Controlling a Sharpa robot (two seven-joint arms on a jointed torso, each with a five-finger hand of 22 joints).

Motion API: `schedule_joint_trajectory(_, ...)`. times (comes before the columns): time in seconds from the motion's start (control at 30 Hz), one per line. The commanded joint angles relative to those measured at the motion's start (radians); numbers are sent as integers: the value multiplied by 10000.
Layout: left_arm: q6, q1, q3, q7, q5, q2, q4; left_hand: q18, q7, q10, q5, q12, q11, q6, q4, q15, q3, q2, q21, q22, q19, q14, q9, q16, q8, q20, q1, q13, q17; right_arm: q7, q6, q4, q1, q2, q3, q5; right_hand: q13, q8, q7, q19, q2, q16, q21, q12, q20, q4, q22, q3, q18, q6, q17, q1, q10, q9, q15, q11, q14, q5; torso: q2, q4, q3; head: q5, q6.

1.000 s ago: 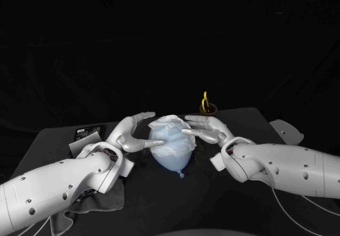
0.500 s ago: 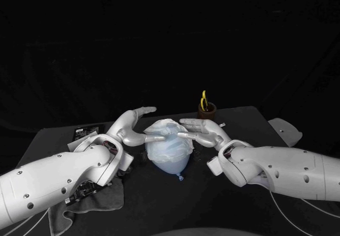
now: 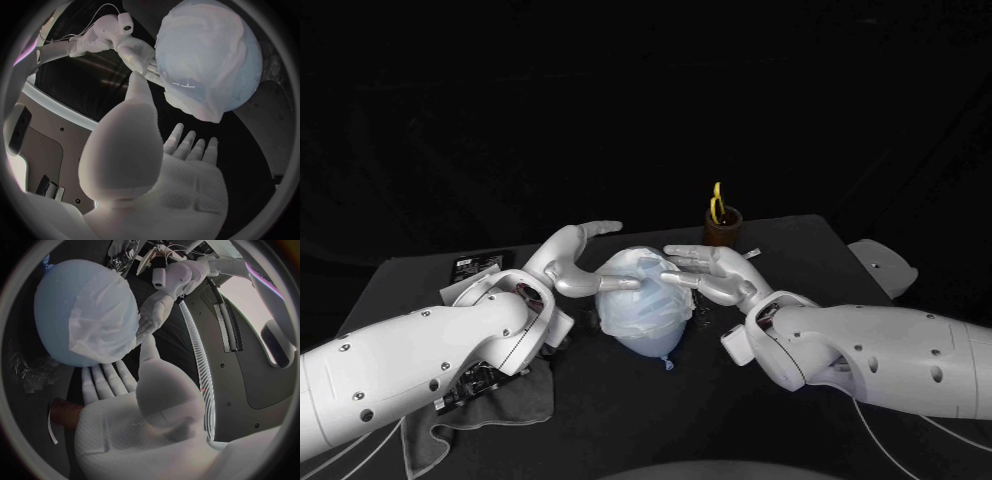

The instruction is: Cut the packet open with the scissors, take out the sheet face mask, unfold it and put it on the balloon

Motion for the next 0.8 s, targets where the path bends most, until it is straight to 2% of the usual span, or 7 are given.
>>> schedule_joint_trajectory(0.03,350,22,12,-587,-244,6,71,69,1270,12,7,-17,154,-96,-4,111,-63,-9,-37,-3,-70,40,-14,-8,-51,-12,-139,-8,24,224,-25,209,-59,-16,-9,-102,21,35,1315,15,25,60,57,44,-12,14,11,-20,-69,108,16,133,96,-14,1,9,103,58,-5,2,-2,37,-3)
schedule_joint_trajectory(0.17,488,22,11,-787,-266,14,132,130,1402,89,5,1,308,-78,-3,205,-69,-12,-37,1,-66,164,-8,32,-44,-3,-241,4,55,228,-46,348,-133,-44,-9,-109,24,47,1315,296,67,141,161,43,-15,0,179,-51,-35,221,64,236,214,-20,-27,-2,550,71,-3,5,-1,45,-6)
schedule_joint_trajectory(0.2,523,22,11,-831,-275,19,148,134,1412,97,4,2,324,-77,-3,216,-71,-13,-37,2,-66,185,-8,39,-43,-1,-255,5,60,229,-48,383,-155,-50,-9,-110,25,48,1315,317,71,149,170,45,-14,-2,190,-54,-31,230,68,246,236,-21,-31,-3,582,72,-2,0,0,111,2)
schedule_joint_trajectory(0.3,658,22,11,-972,-318,37,206,139,1439,124,1,7,372,-74,-3,253,-75,-15,-37,4,-63,227,-7,54,-42,5,-304,8,70,242,-69,503,-226,-66,-9,-113,26,50,1314,337,77,158,182,46,-14,-5,200,-58,-27,258,71,260,258,-19,-34,-5,613,73,-1,-7,2,153,-2)
schedule_joint_trajectory(0.8,1495,23,8,-1610,-758,140,306,113,1447,286,9,30,403,106,-7,293,-64,-10,-36,7,-63,341,42,93,21,9,-373,24,100,787,-658,900,-348,-184,-9,-122,70,157,1305,509,193,317,312,104,-17,-177,294,-52,17,869,117,608,1002,29,-91,-49,1134,270,-2,-2,4,149,-15)
